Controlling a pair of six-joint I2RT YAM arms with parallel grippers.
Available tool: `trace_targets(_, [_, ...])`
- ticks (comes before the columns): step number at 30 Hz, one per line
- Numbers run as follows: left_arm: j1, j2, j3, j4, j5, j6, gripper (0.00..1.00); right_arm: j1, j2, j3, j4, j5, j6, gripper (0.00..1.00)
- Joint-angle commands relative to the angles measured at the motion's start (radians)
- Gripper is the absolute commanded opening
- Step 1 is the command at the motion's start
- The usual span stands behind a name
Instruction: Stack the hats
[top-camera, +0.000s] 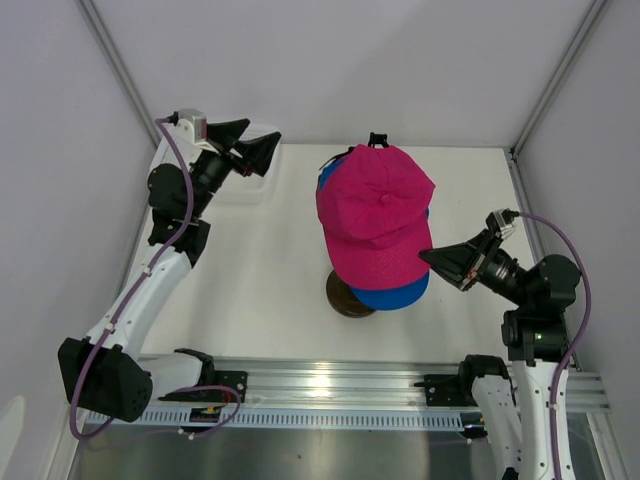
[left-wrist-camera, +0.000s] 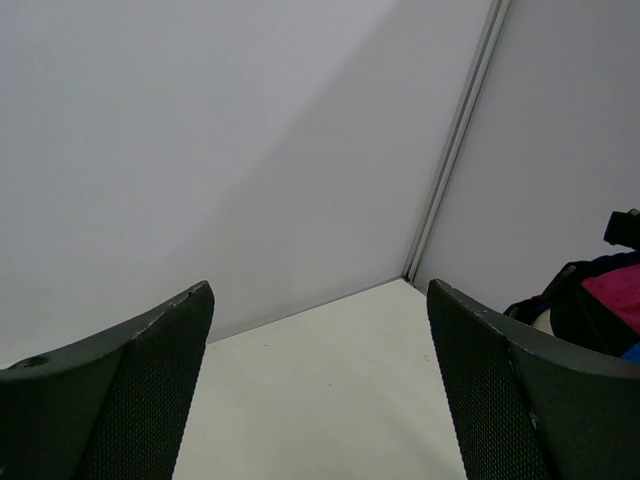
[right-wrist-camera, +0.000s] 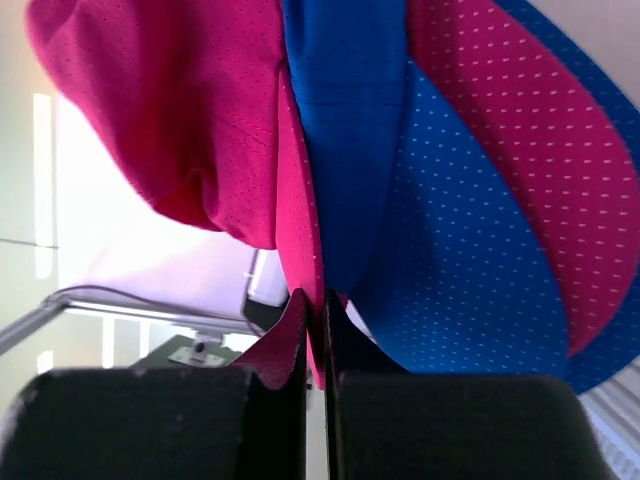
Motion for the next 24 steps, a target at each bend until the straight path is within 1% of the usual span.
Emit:
trace_targets(1, [-0.01,-0.01,-0.005,0.018,0.002,0.026,0.9,-0.014,0.048,0.054,-0.243,-0.025,-0.281,0.0])
trace_targets(2, [-0.01,-0.007,-0.005,0.02,0.004,0.024,0.9,-0.014,0.059,0.076,-0.327,-0.021,-0.328,0.0])
trace_targets(4, [-0.01,-0.004,-0.003,0.018,0.007,0.024,0.9,-0.016,0.108,0.126,-0.397,-0.018,-0.445,0.0])
trace_targets(5, [-0.011,-0.002,-0.003,0.017,0.005,0.026,0.9,-0.017,0.125,0.139,-0.45,-0.021,-0.476,0.0])
trace_targets(8, [-0.011,-0.002,-0.003,0.015,0.002,0.034,0.9,-0.017,0.173,0.17,-0.486,-0.025,-0.534,0.0])
trace_targets(9, [-0.011,0.001,-0.003,0.014,0.004,0.035,0.9,-0.019,0.18,0.179,-0.489,-0.024,-0.542,0.02])
trace_targets(11, [-0.011,0.004,0.0,0.012,0.005,0.04,0.9,-0.02,0.206,0.225,-0.516,-0.03,-0.586,0.11])
trace_targets(12, [-0.011,0.005,0.002,0.012,0.011,0.04,0.9,-0.022,0.219,0.246,-0.546,-0.028,-0.615,0.12])
trace_targets(13, [-0.011,0.005,0.003,0.012,0.02,0.041,0.9,-0.027,0.246,0.269,-0.616,-0.027,-0.648,0.16])
trace_targets(15, [-0.011,0.005,0.006,0.015,0.031,0.038,0.9,-0.031,0.271,0.329,-0.679,-0.008,-0.735,0.24])
trace_targets(16, [-0.011,0.005,0.009,0.018,0.051,0.038,0.9,-0.033,0.282,0.344,-0.699,-0.004,-0.751,0.32])
trace_targets(17, [-0.011,0.004,0.011,0.018,0.056,0.035,0.9,-0.036,0.295,0.357,-0.708,-0.007,-0.755,0.44])
trace_targets(20, [-0.011,-0.002,0.02,0.015,0.074,0.034,0.9,-0.042,0.299,0.395,-0.675,-0.03,-0.732,0.63])
trace_targets(22, [-0.011,-0.005,0.018,0.015,0.077,0.034,0.91,-0.044,0.292,0.438,-0.647,-0.039,-0.71,0.7])
trace_targets(24, [-0.011,-0.007,0.023,0.014,0.086,0.032,0.91,-0.044,0.273,0.461,-0.629,-0.045,-0.686,0.72])
